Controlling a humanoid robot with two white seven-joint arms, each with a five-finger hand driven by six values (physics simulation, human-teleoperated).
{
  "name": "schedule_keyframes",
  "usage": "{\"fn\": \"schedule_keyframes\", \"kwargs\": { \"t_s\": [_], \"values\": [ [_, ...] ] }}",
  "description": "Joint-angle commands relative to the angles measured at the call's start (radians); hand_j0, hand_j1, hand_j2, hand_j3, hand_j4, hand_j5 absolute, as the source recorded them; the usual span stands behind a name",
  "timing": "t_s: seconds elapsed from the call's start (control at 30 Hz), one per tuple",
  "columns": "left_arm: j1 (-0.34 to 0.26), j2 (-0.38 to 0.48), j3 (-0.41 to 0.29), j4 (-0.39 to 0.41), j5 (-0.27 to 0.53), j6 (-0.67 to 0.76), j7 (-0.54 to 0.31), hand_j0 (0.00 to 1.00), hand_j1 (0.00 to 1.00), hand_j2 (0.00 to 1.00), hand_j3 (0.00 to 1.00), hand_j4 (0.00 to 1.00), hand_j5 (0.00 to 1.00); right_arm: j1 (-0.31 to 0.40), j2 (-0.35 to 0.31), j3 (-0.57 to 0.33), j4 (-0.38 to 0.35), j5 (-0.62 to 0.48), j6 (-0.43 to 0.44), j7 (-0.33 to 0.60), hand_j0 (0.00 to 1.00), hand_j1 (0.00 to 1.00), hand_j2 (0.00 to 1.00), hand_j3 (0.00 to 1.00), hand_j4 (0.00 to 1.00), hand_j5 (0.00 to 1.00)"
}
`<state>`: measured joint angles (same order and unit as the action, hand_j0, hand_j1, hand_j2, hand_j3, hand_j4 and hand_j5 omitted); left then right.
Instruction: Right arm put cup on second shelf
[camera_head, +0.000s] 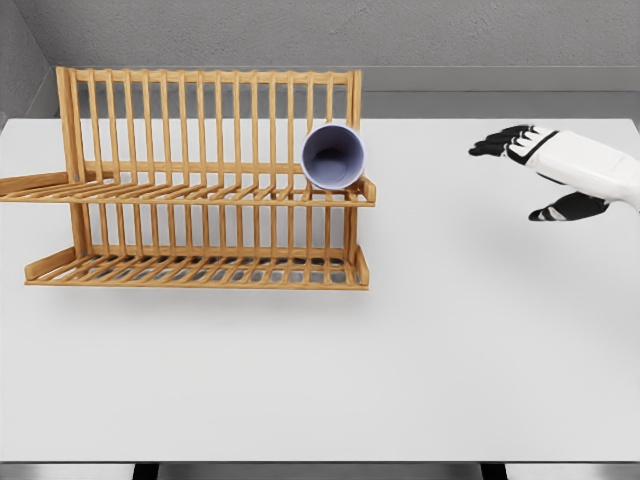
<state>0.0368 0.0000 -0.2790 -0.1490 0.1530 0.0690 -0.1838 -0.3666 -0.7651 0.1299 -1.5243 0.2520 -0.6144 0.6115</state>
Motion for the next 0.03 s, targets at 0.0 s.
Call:
{"fn": "schedule_keyframes", "kwargs": {
  "t_s": [0.0],
  "values": [
    [0.000,0.000,0.000,0.000,0.000,0.000,0.000,1.00,1.00,1.00,1.00,1.00,1.00,0.002,0.035,-0.018,0.029,0.010,0.003,-0.001,1.00,1.00,1.00,1.00,1.00,1.00]
  ]
}}
